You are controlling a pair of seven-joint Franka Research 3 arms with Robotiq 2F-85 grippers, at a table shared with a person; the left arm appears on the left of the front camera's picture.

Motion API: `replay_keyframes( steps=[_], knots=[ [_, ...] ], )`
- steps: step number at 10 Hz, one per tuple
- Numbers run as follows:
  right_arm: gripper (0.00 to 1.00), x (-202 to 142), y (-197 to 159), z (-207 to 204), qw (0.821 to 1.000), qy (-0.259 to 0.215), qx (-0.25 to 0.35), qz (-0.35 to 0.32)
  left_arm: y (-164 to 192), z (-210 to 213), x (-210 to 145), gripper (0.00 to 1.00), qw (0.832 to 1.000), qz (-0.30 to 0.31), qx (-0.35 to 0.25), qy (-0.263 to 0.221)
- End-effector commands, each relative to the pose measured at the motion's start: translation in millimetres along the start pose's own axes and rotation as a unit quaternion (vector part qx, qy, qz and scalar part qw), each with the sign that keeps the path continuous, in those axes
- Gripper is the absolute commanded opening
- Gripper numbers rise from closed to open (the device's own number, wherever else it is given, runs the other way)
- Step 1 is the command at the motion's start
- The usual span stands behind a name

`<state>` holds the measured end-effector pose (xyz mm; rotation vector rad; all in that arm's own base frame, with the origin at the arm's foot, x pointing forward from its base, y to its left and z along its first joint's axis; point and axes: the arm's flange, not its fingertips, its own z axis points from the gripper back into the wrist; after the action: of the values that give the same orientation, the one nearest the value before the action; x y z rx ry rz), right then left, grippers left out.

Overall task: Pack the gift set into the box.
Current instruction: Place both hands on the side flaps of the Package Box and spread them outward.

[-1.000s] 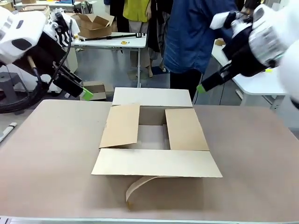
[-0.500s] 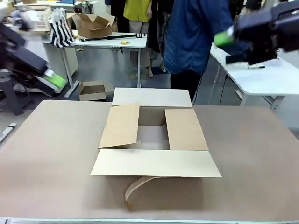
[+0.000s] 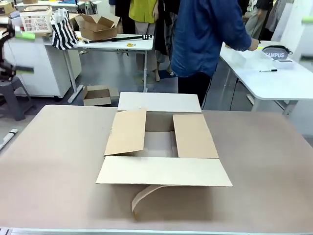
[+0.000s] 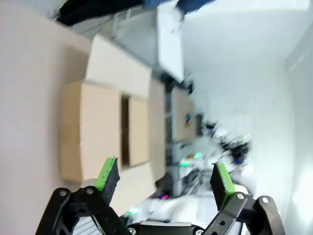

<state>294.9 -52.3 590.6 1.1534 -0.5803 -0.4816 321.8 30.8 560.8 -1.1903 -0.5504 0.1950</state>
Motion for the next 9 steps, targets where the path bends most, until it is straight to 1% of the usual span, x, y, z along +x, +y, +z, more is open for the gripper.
replay_keyframes(
  steps=[1, 2, 3, 9],
  knots=[
    [1.00, -87, -133, -18, 0.995, 0.090, -0.028, -0.034, 2, -32, -36, 1.00, 0.999, -0.039, -0.021, -0.022],
    [1.00, -87, -142, -21, 0.993, 0.114, -0.027, -0.008, 3, -33, -36, 1.00, 0.998, -0.050, 0.006, -0.023],
    [1.00, 11, -32, -6, 0.999, 0.033, -0.020, -0.033, -10, -9, 1, 1.00, 1.000, -0.002, -0.017, -0.022],
    [1.00, 11, -32, -6, 0.999, 0.033, -0.020, -0.033, -10, -9, 1, 1.00, 1.000, -0.002, -0.017, -0.022]
  ],
)
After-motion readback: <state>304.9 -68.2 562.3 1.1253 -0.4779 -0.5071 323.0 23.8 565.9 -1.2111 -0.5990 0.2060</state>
